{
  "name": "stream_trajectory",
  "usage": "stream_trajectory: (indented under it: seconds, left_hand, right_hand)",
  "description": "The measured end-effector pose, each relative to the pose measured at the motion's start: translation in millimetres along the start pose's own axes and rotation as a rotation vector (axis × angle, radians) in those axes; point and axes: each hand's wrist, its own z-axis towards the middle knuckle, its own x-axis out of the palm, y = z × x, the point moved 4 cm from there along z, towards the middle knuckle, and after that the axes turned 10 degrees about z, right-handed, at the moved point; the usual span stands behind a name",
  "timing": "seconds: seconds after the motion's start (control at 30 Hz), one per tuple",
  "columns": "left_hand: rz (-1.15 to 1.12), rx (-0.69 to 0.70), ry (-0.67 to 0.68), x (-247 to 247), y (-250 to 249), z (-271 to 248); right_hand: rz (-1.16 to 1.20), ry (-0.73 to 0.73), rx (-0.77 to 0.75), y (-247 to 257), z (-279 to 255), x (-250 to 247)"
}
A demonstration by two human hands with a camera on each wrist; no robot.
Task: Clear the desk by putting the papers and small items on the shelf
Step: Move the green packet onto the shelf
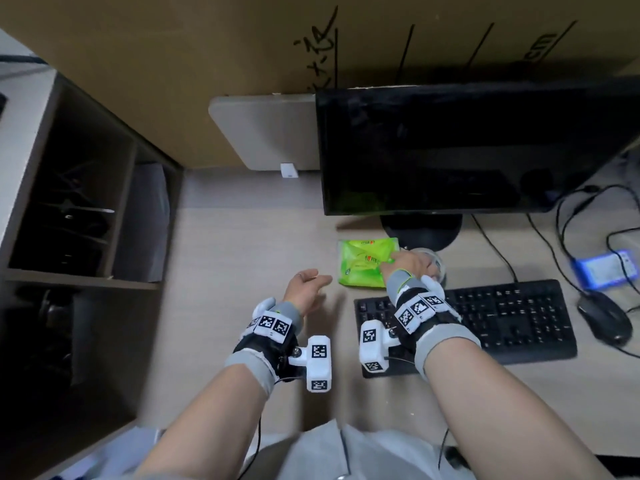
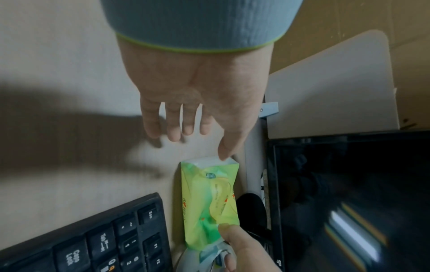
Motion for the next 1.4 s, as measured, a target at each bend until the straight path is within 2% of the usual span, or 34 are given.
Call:
stream_trajectory:
  seconds: [0.13,0.27,0.33,0.47,0.63,0.93,1.07,1.2,1.3,1.4]
  left_hand:
    - [0.113,-0.022,0.007,28.5,-8.4,18.0]
    - [0.374,0.040,-0.086,29.8,-21.7,38.5]
    - [0.426,0.010,-0.123,37.0,-25.5,47.7]
    - [0.271,-0.028,-0.148,34.1,-25.4,45.8]
    - [-0.166,-0.075,-0.216,0.2,4.7,23.7]
    - [-0.732,-0.078,-0.402,-94.2,67.2,-26.7]
    - [-0.839,-0.082,-0.499,-143.2,95.7,-35.6]
    - [-0.944,-0.065,-0.596,-212.1,124.5,-37.6]
    - [-0.979,-0.085,-0.658,-258.6,137.3,-37.1]
    - [-0.961,-0.143,-0.678,-295.2,144.9,-26.3]
  right_hand:
    - [0.061,0.095,-0.031,-10.1,12.6,6.2]
    - [0.318,0.104,-0.094,-21.7,16.9,16.3]
    - [0.379,0.102,-0.081,-31.6,24.4,8.9]
    - [0.399,0.131,-0.044,-29.8,24.1,-0.3]
    - [0.264,0.219,-0.098,-9.2,13.7,22.1]
    - [0.078,0.386,-0.331,35.6,-43.9,99.1]
    - [-0.029,0.526,-0.362,57.2,-88.2,150.7]
    - [-0.018,0.644,-0.383,80.5,-126.9,207.8]
    - [-0.028,0.658,-0.383,94.0,-145.6,237.0]
    - [-0.080,0.605,-0.406,106.2,-154.8,246.3]
